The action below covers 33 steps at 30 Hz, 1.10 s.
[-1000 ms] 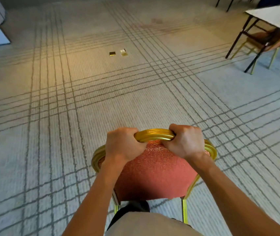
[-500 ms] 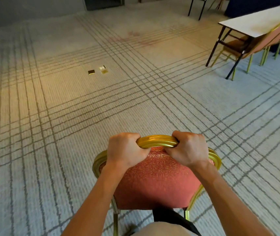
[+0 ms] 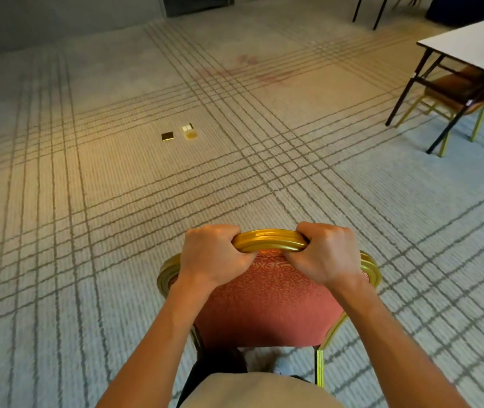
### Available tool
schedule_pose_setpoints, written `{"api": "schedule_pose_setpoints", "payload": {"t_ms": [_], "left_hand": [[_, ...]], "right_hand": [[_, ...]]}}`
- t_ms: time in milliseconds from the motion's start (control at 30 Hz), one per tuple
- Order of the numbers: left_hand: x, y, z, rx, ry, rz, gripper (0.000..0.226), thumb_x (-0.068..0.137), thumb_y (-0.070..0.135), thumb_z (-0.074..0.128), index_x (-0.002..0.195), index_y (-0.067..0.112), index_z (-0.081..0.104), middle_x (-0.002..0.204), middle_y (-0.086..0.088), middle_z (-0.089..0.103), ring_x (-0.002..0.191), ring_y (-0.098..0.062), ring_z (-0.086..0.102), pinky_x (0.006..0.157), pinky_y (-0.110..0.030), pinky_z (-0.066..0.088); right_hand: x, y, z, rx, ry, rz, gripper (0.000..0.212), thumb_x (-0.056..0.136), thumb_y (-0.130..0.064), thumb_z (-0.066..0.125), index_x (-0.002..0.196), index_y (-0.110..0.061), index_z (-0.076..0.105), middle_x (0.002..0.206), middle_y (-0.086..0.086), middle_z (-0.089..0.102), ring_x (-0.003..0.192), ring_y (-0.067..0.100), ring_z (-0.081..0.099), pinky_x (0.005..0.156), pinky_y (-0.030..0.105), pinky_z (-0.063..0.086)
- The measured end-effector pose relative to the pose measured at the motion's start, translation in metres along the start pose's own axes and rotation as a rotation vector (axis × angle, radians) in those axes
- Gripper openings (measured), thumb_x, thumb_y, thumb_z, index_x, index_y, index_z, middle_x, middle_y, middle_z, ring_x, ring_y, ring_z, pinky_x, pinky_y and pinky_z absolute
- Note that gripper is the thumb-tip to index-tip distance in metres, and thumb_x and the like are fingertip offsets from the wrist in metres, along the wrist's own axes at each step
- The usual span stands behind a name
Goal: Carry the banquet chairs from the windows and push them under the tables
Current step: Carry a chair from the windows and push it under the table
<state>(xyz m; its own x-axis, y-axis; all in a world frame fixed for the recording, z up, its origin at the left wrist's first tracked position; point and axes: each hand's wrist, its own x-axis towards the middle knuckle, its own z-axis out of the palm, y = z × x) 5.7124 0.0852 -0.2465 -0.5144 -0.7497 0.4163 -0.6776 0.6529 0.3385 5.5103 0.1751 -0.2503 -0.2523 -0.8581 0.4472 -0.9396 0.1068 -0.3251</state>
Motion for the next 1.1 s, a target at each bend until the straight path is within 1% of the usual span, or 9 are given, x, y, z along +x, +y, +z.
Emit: {"api": "schedule_pose_setpoints", "payload": {"t_ms": [133, 200, 400, 567, 633, 767, 867, 1000, 1100], "left_hand": [[0.068, -0.034, 0.022, -0.001, 0.001, -0.003, 0.048, 0.073, 0.055, 0.066, 0.050, 0.027, 0.035, 0.045, 0.012, 0.036, 0.041, -0.009, 0.040, 0.043, -0.022, 0.024], [0.110, -0.067, 0.045, -0.017, 0.008, 0.001, 0.049, 0.072, 0.051, 0.072, 0.050, 0.027, 0.035, 0.045, 0.012, 0.037, 0.041, -0.009, 0.040, 0.043, -0.022, 0.024], [0.212, -0.127, 0.080, -0.041, 0.027, 0.016, 0.050, 0.068, 0.049, 0.074, 0.050, 0.028, 0.032, 0.046, 0.013, 0.032, 0.042, -0.012, 0.041, 0.048, -0.023, 0.023], [0.300, -0.162, 0.094, -0.081, 0.021, 0.068, 0.047, 0.068, 0.052, 0.071, 0.049, 0.025, 0.037, 0.044, 0.006, 0.045, 0.042, -0.015, 0.047, 0.046, -0.024, 0.028], [0.338, -0.176, 0.100, -0.083, 0.028, 0.097, 0.045, 0.069, 0.056, 0.065, 0.050, 0.025, 0.038, 0.045, 0.005, 0.047, 0.043, -0.015, 0.049, 0.045, -0.026, 0.032], [0.408, -0.196, 0.119, -0.100, 0.029, 0.139, 0.045, 0.071, 0.055, 0.064, 0.050, 0.027, 0.036, 0.046, 0.008, 0.044, 0.043, -0.013, 0.047, 0.046, -0.024, 0.030], [0.460, -0.211, 0.145, -0.116, 0.004, 0.170, 0.043, 0.072, 0.052, 0.064, 0.052, 0.029, 0.034, 0.046, 0.010, 0.042, 0.042, -0.011, 0.045, 0.044, -0.026, 0.033], [0.540, -0.236, 0.191, -0.083, -0.038, 0.198, 0.041, 0.072, 0.049, 0.067, 0.054, 0.029, 0.036, 0.047, 0.008, 0.049, 0.044, -0.010, 0.048, 0.044, -0.027, 0.037], [0.607, -0.248, 0.220, -0.059, -0.074, 0.185, 0.040, 0.073, 0.049, 0.066, 0.053, 0.027, 0.039, 0.048, 0.007, 0.050, 0.044, -0.010, 0.050, 0.045, -0.027, 0.037]], "right_hand": [[0.070, 0.015, 0.034, -0.004, 0.001, -0.020, 0.039, 0.069, -0.038, 0.070, 0.056, -0.026, 0.035, 0.045, -0.006, 0.045, 0.039, 0.018, 0.042, 0.048, 0.022, 0.024], [0.116, 0.023, 0.067, -0.015, 0.017, -0.041, 0.041, 0.069, -0.036, 0.072, 0.055, -0.025, 0.035, 0.045, -0.008, 0.041, 0.040, 0.016, 0.036, 0.049, 0.022, 0.022], [0.220, 0.035, 0.117, -0.044, -0.010, -0.011, 0.044, 0.070, -0.037, 0.076, 0.055, -0.025, 0.036, 0.045, -0.006, 0.046, 0.040, 0.019, 0.044, 0.046, 0.025, 0.029], [0.300, 0.044, 0.137, -0.071, -0.008, 0.072, 0.041, 0.064, -0.032, 0.081, 0.053, -0.019, 0.044, 0.045, -0.005, 0.047, 0.040, 0.020, 0.046, 0.042, 0.028, 0.037], [0.333, 0.049, 0.146, -0.076, 0.010, 0.081, 0.039, 0.063, -0.032, 0.079, 0.053, -0.021, 0.043, 0.046, -0.005, 0.049, 0.041, 0.020, 0.048, 0.043, 0.028, 0.036], [0.396, 0.070, 0.170, -0.082, 0.040, 0.093, 0.035, 0.062, -0.032, 0.076, 0.053, -0.020, 0.045, 0.046, -0.004, 0.050, 0.042, 0.021, 0.050, 0.045, 0.026, 0.033], [0.442, 0.095, 0.194, -0.067, 0.048, 0.102, 0.033, 0.068, -0.040, 0.067, 0.052, -0.019, 0.047, 0.047, -0.005, 0.051, 0.041, 0.019, 0.050, 0.046, 0.024, 0.031], [0.513, 0.141, 0.238, -0.033, 0.023, 0.135, 0.031, 0.068, -0.044, 0.063, 0.054, -0.020, 0.048, 0.048, -0.004, 0.053, 0.044, 0.022, 0.054, 0.045, 0.031, 0.042], [0.575, 0.178, 0.264, -0.012, -0.025, 0.170, 0.031, 0.068, -0.045, 0.062, 0.054, -0.022, 0.047, 0.047, -0.004, 0.053, 0.044, 0.022, 0.054, 0.047, 0.031, 0.042]]}}
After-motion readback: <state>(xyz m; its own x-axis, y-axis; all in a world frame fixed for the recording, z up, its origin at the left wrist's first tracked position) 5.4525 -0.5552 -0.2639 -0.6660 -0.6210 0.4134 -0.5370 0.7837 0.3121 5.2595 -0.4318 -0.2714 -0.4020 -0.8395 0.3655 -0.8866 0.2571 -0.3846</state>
